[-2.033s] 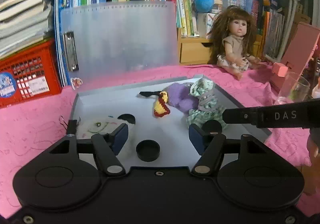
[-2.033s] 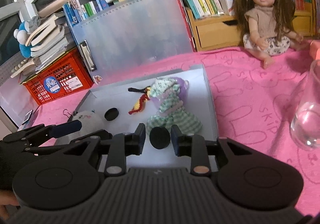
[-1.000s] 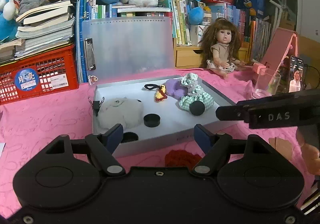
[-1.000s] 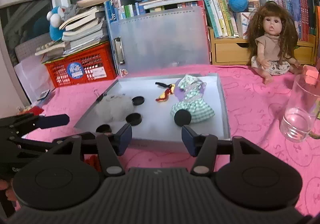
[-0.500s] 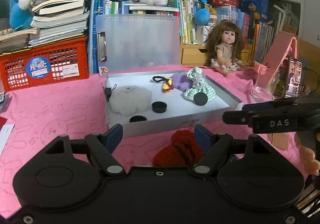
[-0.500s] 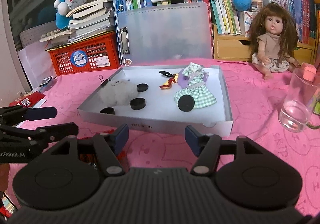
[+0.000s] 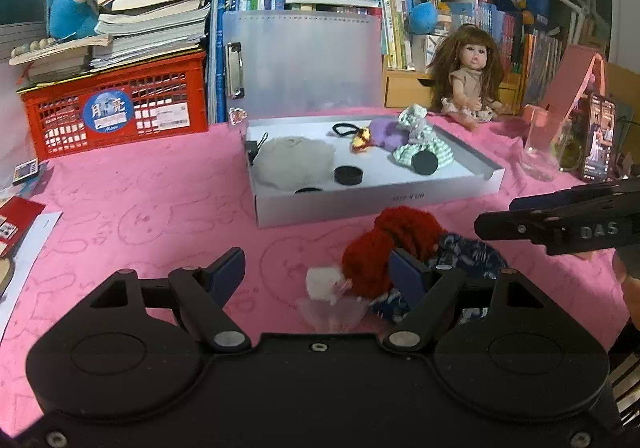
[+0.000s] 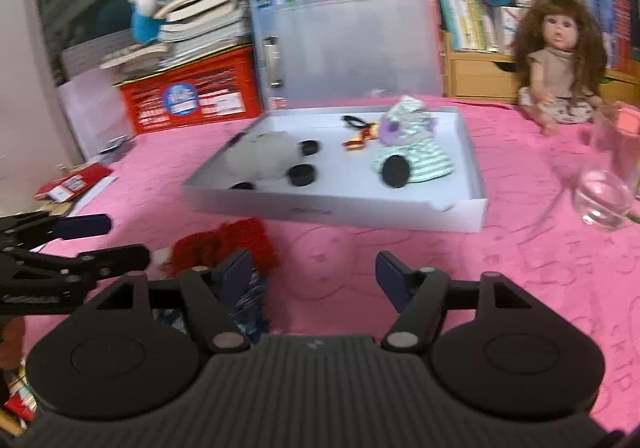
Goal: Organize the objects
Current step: 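Move both open tools back toward the red pompom and blue floral pouch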
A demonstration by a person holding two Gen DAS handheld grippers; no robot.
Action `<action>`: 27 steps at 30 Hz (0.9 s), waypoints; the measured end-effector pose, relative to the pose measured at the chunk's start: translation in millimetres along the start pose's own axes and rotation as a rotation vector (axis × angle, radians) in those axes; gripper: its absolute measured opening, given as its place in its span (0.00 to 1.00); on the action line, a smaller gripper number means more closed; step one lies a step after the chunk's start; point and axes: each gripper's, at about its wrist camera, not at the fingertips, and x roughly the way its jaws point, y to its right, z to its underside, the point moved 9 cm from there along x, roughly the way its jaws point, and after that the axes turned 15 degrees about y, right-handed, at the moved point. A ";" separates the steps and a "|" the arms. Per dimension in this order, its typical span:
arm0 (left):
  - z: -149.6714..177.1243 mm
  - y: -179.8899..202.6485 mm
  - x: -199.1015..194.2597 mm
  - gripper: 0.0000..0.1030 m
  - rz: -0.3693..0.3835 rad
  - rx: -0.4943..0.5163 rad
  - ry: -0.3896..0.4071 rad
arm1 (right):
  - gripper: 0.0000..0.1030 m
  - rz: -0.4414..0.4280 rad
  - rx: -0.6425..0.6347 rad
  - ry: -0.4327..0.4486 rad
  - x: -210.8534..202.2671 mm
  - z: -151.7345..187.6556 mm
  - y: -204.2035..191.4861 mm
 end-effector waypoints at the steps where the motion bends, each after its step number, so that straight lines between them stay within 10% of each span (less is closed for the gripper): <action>1: 2.4 -0.6 -2.2 0.76 -0.002 -0.002 -0.003 | 0.81 -0.016 -0.005 0.002 -2.1 1.7 -4.1; 13: 25.7 -10.3 -15.4 0.76 -0.022 -0.057 -0.050 | 1.00 -0.165 -0.146 0.030 -15.9 26.0 -55.5; 27: 38.9 -8.4 -11.5 0.71 -0.015 -0.063 -0.081 | 1.00 -0.173 -0.290 0.031 -5.8 39.9 -77.0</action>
